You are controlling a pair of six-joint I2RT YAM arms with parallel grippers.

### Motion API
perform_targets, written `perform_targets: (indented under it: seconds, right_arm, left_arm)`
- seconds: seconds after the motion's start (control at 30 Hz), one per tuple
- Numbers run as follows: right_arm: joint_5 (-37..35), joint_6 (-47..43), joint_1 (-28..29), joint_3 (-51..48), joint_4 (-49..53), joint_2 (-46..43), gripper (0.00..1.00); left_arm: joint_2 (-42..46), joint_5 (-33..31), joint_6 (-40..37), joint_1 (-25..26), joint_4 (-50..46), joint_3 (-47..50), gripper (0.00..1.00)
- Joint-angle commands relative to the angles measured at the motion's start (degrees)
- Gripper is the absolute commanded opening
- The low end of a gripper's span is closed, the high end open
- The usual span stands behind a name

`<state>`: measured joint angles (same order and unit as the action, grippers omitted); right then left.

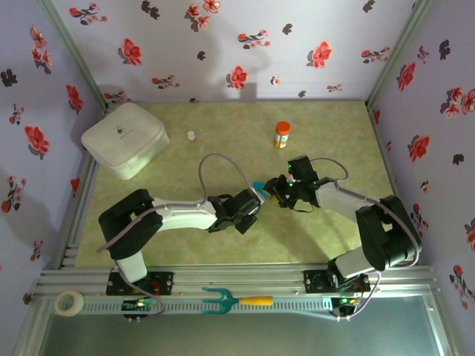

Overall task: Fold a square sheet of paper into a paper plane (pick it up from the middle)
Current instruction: Fold the wing for the fifth time at the center of the table.

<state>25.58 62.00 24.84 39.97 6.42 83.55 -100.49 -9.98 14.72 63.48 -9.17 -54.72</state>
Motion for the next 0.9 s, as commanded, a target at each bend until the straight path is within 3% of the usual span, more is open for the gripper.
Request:
perform_targets:
  seconds: [0.0,0.7,0.87]
  right_arm:
    - [-2.71,-2.38,-0.48,1.05,4.3,-1.47,0.44]
    - [-6.99,-3.53,-2.52,-3.37,3.54,-6.32,0.45]
    - [-6.44,-4.22,-2.45,-7.66,-2.66,-9.54,0.43]
  left_arm:
    - [-1.26,4.03,2.05,-0.86,1.59,-0.08,0.07]
    - [-3.36,17.87,4.82,-5.33,4.86,1.19,0.03]
    - [-3.96,22.19,6.34,-6.98,6.19,1.37,0.02]
